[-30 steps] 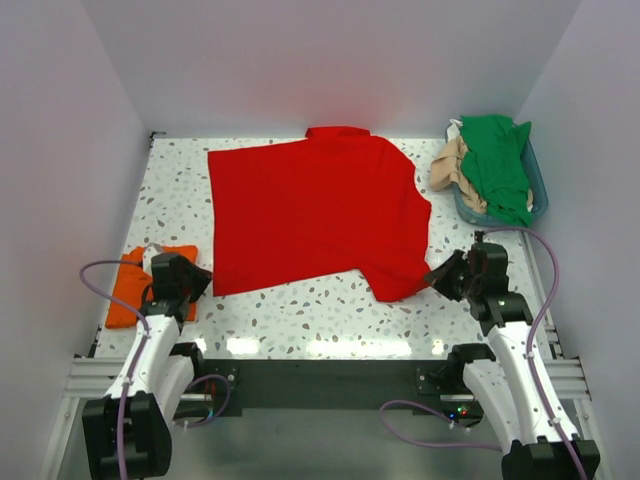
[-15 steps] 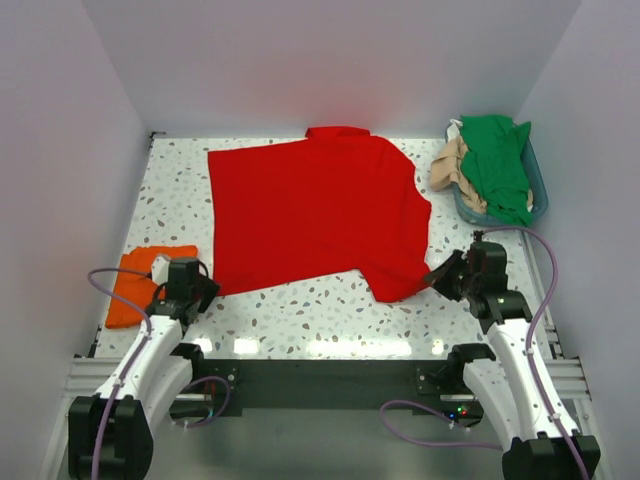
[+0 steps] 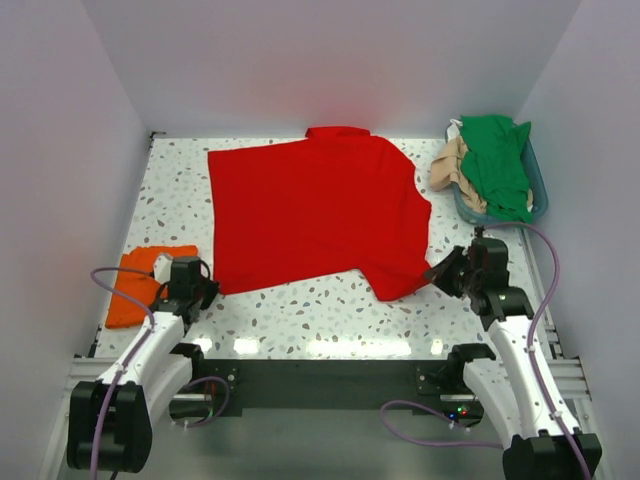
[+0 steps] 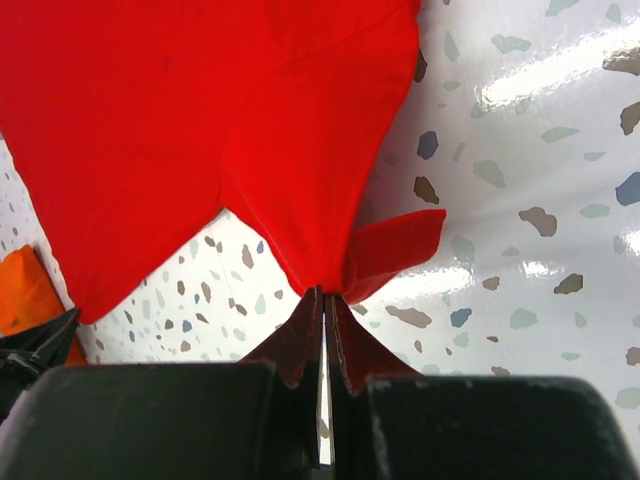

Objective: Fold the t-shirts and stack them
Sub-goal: Flatten the tshirt out, then fold the tshirt

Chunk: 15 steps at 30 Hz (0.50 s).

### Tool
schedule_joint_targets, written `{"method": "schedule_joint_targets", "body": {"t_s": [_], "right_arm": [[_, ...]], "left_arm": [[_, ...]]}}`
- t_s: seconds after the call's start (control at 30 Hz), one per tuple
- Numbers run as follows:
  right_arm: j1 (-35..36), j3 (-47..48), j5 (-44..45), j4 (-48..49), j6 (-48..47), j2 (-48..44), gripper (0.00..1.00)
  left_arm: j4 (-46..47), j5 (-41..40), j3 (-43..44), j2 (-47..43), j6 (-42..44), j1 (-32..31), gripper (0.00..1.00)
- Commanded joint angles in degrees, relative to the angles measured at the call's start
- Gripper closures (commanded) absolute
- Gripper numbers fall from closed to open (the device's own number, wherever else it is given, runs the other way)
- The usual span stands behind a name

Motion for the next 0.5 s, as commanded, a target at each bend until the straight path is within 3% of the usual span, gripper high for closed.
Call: {"method": "schedule_joint_targets", "body": {"t_s": [0.0, 0.2, 0.47], "right_arm": [[0.0, 3.3, -1.3, -1.1, -1.0, -0.7, 1.0], [0.0, 6.1, -1.7, -5.6, -1.3, -4.2, 1.0], [0.0, 5.4, -2.5, -10.8, -2.1, -11.0, 1.0]], "left_arm": [[-5.1, -1.2, 1.1, -0.9, 1.6, -0.4, 1.0], [-14.6, -6.7, 4.6, -6.9, -0.3, -0.3, 1.0], [-18.8, -8.6, 6.7, -9.6, -3.1, -0.3, 1.0]]}}
